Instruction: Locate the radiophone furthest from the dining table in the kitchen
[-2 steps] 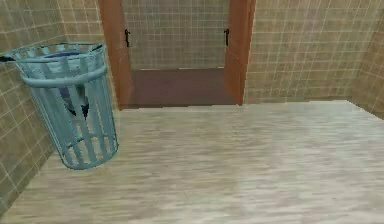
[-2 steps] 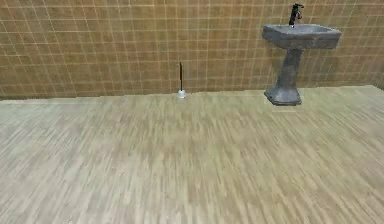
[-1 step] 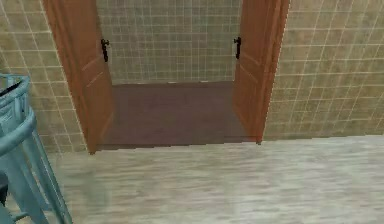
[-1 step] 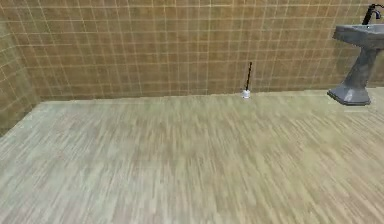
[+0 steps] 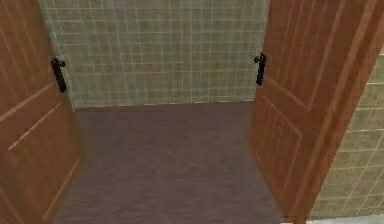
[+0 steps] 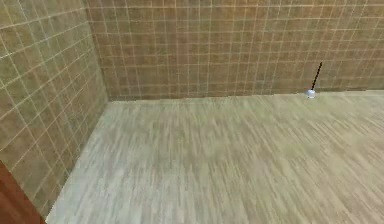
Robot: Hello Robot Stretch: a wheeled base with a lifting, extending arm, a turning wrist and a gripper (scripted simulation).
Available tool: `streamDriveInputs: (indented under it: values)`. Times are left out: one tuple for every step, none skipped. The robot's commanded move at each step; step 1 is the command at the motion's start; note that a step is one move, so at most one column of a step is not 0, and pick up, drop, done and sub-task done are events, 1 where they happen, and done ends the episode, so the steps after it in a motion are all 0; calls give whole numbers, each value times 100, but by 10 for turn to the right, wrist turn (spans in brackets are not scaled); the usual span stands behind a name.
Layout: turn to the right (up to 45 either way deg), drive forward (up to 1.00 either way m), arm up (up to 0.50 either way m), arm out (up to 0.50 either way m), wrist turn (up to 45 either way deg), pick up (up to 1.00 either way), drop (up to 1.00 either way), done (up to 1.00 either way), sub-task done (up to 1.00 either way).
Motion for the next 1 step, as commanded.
streamDriveInputs:
  values:
    - [0, 100, 0, 0, 0, 0, 0, 0, 0]
